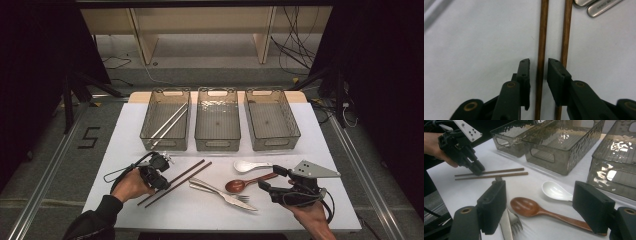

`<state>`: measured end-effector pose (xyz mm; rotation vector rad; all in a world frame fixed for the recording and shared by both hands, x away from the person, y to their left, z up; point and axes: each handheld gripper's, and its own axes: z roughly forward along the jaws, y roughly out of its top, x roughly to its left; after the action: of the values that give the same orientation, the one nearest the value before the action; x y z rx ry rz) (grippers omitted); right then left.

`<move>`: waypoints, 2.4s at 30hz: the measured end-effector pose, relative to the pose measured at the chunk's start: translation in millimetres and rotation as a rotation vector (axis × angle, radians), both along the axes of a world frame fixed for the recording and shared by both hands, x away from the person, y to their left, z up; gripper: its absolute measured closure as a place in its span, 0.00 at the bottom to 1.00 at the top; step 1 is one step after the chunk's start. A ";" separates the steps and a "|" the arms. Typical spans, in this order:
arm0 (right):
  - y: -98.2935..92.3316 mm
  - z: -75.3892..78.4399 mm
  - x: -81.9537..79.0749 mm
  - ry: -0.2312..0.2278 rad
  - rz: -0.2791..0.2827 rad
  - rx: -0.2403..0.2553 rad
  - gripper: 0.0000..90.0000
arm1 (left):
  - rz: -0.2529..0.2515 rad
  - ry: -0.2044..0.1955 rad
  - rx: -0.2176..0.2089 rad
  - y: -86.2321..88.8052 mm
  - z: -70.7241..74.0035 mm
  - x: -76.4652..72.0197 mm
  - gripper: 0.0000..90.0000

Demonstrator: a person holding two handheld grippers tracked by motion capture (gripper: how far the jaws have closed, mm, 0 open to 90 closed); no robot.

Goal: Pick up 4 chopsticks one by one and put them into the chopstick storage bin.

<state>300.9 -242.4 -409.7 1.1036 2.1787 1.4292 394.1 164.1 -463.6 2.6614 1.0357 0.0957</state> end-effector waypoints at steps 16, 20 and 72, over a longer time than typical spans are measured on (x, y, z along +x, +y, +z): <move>-0.1 -0.1 0.3 0.000 0.000 -0.004 0.32 | -0.043 0.007 0.018 -1.0 1.0 2.0 0.93; -0.5 0.0 0.4 -0.003 -0.001 -0.003 0.32 | -0.047 -0.003 -0.007 0.1 3.5 1.6 0.94; -2.6 -0.3 0.9 0.005 -0.014 0.009 0.32 | 0.081 -0.202 -0.323 39.2 87.8 54.2 0.93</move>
<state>301.8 -245.1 -410.0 1.1237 2.1660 1.4329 448.3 203.3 -375.8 2.2697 0.9985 0.1923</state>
